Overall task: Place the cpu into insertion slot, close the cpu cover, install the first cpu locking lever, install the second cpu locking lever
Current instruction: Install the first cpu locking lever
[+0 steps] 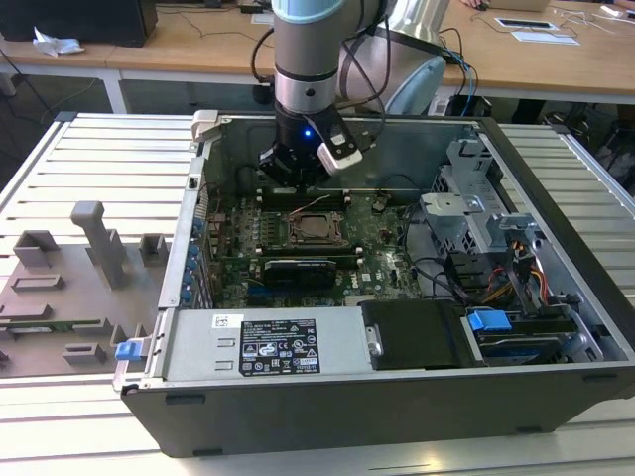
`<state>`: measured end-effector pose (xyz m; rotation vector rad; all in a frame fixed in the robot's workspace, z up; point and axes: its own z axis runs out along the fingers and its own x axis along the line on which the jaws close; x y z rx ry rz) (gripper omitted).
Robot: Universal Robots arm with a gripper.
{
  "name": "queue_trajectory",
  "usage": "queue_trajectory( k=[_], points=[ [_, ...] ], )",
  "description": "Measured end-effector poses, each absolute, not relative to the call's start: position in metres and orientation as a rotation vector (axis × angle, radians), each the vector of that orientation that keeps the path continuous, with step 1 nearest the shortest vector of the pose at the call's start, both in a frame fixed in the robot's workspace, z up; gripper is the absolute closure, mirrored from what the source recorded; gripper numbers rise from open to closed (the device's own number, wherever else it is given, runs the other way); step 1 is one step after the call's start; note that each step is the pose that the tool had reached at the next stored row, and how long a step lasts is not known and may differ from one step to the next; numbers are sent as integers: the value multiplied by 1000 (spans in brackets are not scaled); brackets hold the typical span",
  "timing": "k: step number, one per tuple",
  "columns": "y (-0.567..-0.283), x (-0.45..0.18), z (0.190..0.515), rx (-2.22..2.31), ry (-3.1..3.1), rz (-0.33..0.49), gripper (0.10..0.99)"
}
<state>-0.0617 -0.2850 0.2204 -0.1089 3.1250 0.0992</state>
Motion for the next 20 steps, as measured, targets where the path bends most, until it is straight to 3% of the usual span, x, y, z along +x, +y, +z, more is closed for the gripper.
queue_trajectory(
  k=[20],
  points=[
    [-287,-30,203,-109,3132,100,980]
  ],
)
